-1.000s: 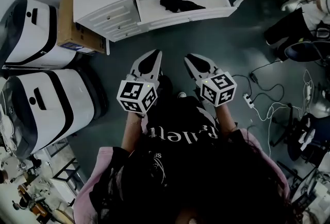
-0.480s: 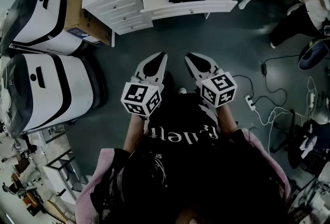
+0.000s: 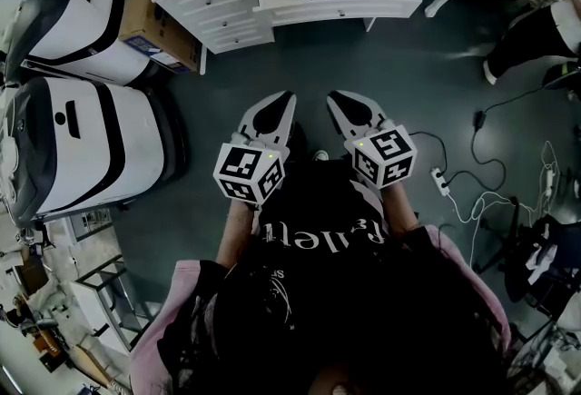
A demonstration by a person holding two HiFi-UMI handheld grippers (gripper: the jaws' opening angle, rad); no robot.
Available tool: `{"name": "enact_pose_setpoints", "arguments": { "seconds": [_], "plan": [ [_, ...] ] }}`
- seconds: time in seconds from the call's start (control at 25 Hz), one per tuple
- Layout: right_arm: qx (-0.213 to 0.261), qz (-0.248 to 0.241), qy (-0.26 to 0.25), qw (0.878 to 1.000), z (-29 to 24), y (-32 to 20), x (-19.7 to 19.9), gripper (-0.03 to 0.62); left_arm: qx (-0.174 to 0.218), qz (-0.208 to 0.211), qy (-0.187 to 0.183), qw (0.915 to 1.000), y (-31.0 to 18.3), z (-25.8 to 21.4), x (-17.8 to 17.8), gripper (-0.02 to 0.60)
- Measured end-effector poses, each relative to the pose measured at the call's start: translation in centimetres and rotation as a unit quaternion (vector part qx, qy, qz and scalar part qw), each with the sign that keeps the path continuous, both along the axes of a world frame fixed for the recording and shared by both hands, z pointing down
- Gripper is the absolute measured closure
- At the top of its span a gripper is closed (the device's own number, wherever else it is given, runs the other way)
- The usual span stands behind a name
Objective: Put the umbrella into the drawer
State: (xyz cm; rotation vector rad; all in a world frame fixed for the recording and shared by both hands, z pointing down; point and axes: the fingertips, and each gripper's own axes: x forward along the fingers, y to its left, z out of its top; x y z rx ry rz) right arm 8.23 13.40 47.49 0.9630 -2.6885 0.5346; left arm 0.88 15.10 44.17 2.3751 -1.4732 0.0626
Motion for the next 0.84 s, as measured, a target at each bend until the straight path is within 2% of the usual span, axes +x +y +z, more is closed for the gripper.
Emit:
{"name": "enact_pose_setpoints", "arguments": {
  "seconds": [0.84],
  "plan": [
    [0.007,0.007,-0.001,1.000,-0.7,0.8,-1.2,0.536,0.011,0.009,0.004,0.9999,0.9,-0.4,-1.1,0.560]
  ]
}}
